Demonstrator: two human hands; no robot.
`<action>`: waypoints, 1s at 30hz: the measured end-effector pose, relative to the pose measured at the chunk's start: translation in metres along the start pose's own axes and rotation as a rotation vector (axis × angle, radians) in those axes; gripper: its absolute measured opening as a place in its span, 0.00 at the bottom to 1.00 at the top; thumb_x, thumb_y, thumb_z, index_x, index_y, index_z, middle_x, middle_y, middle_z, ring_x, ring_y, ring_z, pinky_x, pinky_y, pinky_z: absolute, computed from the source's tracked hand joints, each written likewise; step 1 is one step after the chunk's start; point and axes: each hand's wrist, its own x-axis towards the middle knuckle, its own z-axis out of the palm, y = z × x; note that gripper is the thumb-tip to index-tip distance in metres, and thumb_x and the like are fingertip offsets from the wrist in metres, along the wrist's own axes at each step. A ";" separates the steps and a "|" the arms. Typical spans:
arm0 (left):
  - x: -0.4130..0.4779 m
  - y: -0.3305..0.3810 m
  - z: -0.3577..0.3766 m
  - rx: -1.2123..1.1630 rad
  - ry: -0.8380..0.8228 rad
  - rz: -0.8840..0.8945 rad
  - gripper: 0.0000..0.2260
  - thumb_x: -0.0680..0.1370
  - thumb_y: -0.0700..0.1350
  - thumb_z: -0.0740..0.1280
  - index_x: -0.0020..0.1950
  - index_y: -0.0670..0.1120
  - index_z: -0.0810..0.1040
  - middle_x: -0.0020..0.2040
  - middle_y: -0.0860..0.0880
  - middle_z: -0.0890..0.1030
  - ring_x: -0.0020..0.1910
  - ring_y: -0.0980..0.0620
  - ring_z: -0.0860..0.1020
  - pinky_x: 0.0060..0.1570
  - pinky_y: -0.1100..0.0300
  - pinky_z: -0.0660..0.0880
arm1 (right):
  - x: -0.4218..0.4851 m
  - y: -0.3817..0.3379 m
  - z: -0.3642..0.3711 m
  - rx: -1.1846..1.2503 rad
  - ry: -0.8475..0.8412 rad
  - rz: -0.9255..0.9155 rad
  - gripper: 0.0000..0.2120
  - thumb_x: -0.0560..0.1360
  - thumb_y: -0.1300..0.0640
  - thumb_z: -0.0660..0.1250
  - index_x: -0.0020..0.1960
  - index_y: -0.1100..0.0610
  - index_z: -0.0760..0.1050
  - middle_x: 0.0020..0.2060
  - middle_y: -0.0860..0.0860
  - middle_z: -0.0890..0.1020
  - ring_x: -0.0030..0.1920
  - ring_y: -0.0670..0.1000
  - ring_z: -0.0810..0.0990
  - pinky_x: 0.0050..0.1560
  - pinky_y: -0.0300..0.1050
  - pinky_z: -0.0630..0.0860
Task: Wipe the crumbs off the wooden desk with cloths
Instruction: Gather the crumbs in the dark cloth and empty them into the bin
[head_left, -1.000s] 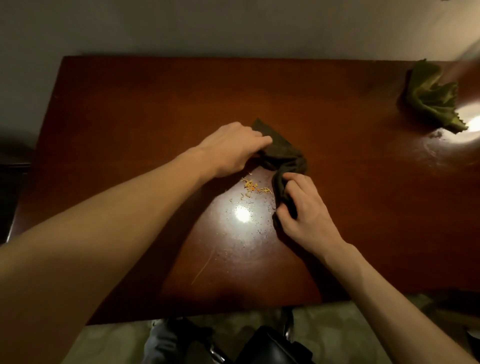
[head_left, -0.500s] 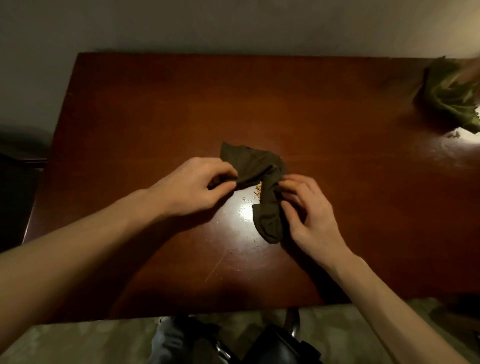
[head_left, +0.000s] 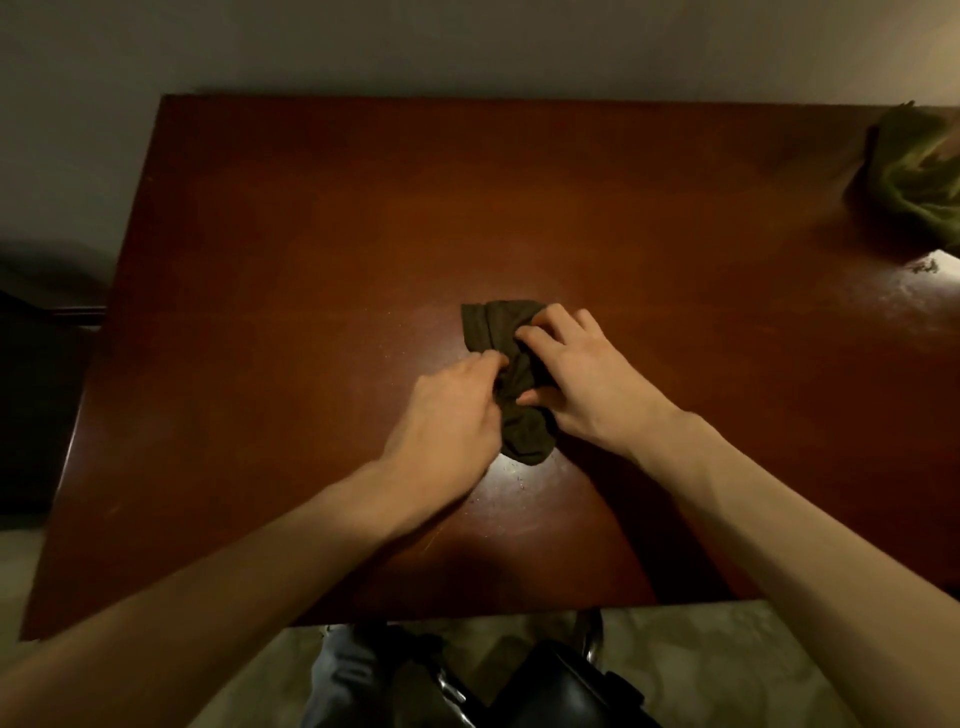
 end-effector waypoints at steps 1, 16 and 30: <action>-0.002 0.005 0.001 -0.064 0.003 -0.070 0.15 0.81 0.38 0.65 0.67 0.47 0.73 0.55 0.50 0.81 0.46 0.55 0.80 0.44 0.70 0.72 | 0.000 -0.004 0.002 -0.019 -0.009 0.003 0.32 0.77 0.49 0.73 0.75 0.61 0.67 0.66 0.58 0.69 0.56 0.61 0.69 0.62 0.61 0.73; -0.003 -0.035 -0.023 -0.346 0.039 -0.219 0.13 0.79 0.46 0.71 0.62 0.53 0.77 0.59 0.57 0.75 0.57 0.63 0.75 0.57 0.69 0.69 | 0.002 -0.022 0.010 0.134 -0.154 -0.081 0.12 0.78 0.61 0.67 0.59 0.59 0.68 0.52 0.53 0.70 0.46 0.53 0.72 0.46 0.51 0.77; 0.056 -0.045 -0.037 -0.002 -0.058 0.260 0.43 0.77 0.70 0.67 0.85 0.55 0.55 0.85 0.52 0.54 0.82 0.48 0.60 0.79 0.43 0.59 | 0.030 0.019 -0.039 0.473 -0.107 0.204 0.14 0.82 0.59 0.65 0.63 0.50 0.64 0.45 0.46 0.80 0.45 0.48 0.80 0.38 0.33 0.70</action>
